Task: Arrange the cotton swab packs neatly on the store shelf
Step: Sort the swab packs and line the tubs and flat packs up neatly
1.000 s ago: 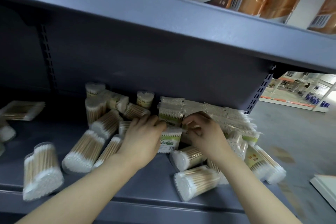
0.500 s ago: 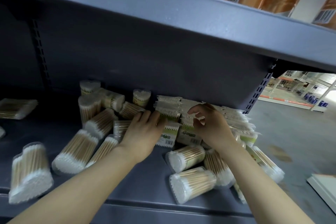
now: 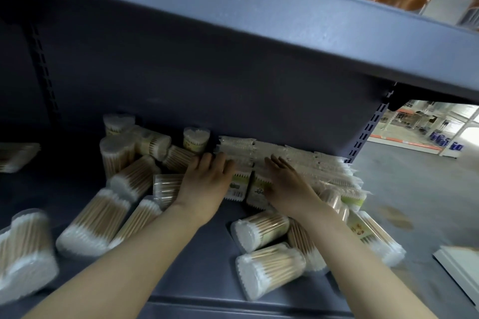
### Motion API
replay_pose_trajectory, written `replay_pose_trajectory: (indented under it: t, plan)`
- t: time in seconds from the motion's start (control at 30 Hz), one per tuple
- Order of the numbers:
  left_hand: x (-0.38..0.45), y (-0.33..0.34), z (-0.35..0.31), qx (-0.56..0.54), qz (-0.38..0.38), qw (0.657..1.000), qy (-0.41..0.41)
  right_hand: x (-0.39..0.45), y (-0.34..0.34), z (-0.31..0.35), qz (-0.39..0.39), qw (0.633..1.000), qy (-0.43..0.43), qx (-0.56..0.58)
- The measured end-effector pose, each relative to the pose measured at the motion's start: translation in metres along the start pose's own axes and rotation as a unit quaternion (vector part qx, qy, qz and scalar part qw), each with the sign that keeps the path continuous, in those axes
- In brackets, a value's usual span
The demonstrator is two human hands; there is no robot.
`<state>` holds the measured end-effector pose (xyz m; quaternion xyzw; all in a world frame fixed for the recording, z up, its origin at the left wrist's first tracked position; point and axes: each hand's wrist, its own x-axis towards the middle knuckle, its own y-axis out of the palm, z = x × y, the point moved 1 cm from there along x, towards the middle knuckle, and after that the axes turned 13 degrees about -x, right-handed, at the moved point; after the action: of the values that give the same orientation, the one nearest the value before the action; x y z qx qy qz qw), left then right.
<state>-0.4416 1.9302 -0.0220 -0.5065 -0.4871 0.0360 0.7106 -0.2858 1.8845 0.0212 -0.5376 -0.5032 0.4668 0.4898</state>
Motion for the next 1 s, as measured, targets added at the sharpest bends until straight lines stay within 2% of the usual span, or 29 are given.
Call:
replay_pose_trajectory:
  t: [0.37,0.8,1.0]
  plan:
    - [0.004,0.006,-0.002,-0.012,-0.005,1.000,0.008,-0.002,0.008,0.004,-0.010,1.000,-0.016,-0.018]
    - [0.006,0.000,0.002,-0.069,0.029,0.997,-0.030,-0.006,0.003,0.006,-0.029,0.999,-0.007,-0.010]
    - [-0.005,-0.012,0.015,-0.050,0.031,0.996,-0.071,-0.011,-0.006,0.010,-0.058,0.998,0.010,0.025]
